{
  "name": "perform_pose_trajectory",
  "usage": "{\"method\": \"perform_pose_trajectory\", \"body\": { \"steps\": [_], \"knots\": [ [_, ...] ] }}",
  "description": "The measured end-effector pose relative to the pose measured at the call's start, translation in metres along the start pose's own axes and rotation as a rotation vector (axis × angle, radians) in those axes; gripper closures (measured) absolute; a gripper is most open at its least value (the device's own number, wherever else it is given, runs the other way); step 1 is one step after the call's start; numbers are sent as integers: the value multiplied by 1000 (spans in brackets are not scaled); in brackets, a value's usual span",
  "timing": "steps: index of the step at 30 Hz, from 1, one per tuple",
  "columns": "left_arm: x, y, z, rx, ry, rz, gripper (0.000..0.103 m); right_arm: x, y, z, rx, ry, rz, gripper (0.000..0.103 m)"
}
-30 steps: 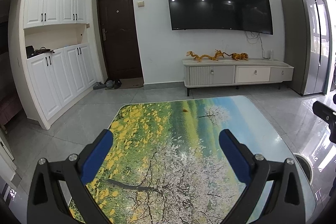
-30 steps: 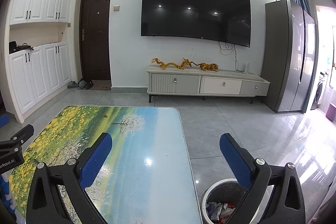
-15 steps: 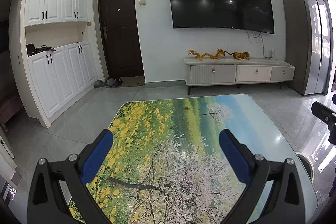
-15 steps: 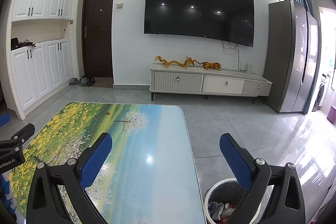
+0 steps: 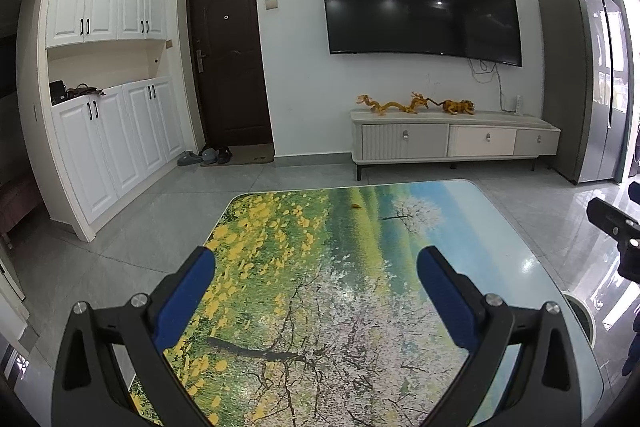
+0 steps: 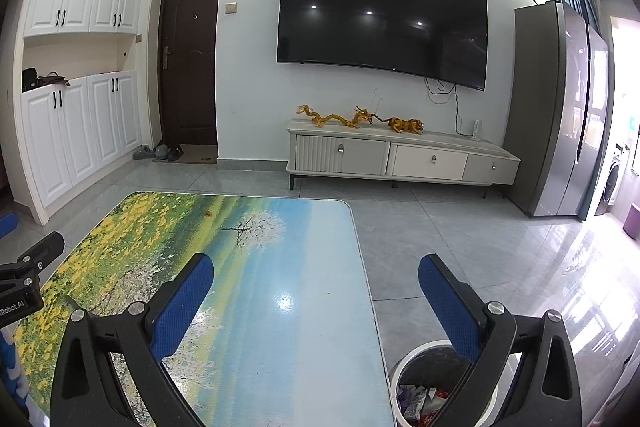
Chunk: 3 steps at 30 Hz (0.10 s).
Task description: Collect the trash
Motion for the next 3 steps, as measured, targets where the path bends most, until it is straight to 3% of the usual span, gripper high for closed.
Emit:
{"method": "perform_pose_trajectory", "body": {
  "steps": [3],
  "knots": [
    [2,2,0,0,2,8,1,1,0,-1,3,1,3,0]
  ]
}}
Point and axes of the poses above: each gripper's, at about its wrist camera, not at the fingertips, and y roughly against the way its jaws point, x to its right, z to its underside, the point moved 10 cm from there along -y, roughly the way its jaws point, and after that the axes turned 4 degrees about x, right-handed, at the moved point
